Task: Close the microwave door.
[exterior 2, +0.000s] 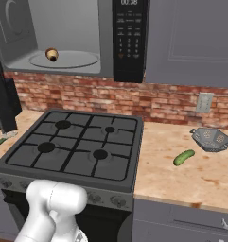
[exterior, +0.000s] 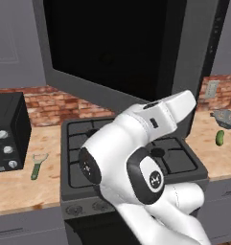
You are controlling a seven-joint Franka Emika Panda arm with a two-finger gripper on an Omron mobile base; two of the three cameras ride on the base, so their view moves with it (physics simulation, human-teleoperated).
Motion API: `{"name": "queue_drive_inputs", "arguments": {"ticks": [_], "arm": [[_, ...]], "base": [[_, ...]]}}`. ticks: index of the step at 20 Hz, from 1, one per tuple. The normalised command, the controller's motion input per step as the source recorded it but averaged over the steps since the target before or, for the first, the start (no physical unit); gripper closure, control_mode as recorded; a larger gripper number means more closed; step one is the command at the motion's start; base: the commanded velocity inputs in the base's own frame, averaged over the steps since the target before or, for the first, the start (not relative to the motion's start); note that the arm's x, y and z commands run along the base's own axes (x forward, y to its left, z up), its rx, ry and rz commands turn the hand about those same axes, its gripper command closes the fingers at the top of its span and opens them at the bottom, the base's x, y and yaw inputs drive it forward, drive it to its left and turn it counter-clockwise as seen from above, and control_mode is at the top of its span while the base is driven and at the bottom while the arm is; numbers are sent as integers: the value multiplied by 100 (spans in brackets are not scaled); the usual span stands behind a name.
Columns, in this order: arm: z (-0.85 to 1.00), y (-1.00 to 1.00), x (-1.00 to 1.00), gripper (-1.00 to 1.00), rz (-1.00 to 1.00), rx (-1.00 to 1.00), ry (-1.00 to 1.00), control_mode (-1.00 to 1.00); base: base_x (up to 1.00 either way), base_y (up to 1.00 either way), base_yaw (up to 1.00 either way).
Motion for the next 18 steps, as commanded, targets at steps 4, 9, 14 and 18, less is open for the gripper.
{"name": "queue_drive_inputs", "arguments": {"ticks": [4,9,14,18], "arm": [[3,-100,64,-100,0,0,12,-100],[0,-100,89,-100,0,0,11,-100],[0,-99,100,-100,0,0,9,-100],[0,-92,100,-100,2,0,8,-100]], "base": [[0,0,0],[0,0,0],[0,0,0],[0,0,0]]}}
